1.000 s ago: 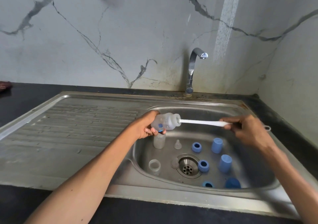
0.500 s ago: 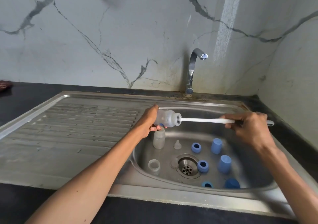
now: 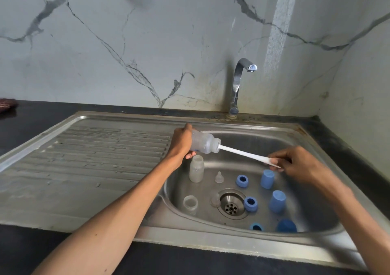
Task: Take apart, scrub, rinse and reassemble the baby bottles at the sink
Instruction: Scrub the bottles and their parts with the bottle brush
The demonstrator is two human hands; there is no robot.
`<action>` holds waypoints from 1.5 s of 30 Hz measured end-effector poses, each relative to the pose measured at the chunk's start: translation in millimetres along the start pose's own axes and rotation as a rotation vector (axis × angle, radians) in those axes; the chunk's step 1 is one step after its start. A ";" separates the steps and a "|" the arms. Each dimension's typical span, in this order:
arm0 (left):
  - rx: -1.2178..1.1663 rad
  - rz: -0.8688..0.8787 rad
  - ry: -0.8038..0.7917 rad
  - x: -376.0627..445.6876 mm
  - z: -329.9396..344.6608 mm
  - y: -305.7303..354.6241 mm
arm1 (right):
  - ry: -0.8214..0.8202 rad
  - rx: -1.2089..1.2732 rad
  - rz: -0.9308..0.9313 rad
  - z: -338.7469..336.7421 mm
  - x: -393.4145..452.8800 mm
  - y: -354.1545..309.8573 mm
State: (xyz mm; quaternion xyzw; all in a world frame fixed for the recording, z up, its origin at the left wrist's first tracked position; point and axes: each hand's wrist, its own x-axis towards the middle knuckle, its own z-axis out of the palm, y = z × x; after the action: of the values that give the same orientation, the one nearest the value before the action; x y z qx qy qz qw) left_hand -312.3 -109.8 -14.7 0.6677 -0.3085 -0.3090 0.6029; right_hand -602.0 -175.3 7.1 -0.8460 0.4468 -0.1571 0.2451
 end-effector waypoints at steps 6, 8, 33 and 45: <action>0.109 -0.007 0.038 -2.0 -0.8 -0.6 | 0.413 -0.192 -0.096 0.3 1.7 2.8; 0.221 0.060 0.070 0.3 0.3 -0.8 | 0.486 -0.248 -0.191 -3.5 -0.1 1.7; -0.015 0.022 0.264 -2.5 4.4 0.5 | 0.360 -0.311 0.019 8.7 -18.1 -28.4; 0.093 0.133 0.342 -0.8 -4.6 -6.5 | -0.415 0.369 0.066 8.1 -8.0 -13.2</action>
State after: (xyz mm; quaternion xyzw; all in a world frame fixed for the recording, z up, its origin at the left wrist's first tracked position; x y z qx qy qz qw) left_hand -309.0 -105.8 -20.8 0.7158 -0.2588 -0.1360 0.6341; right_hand -593.5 -160.1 7.3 -0.7859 0.3783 -0.0511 0.4864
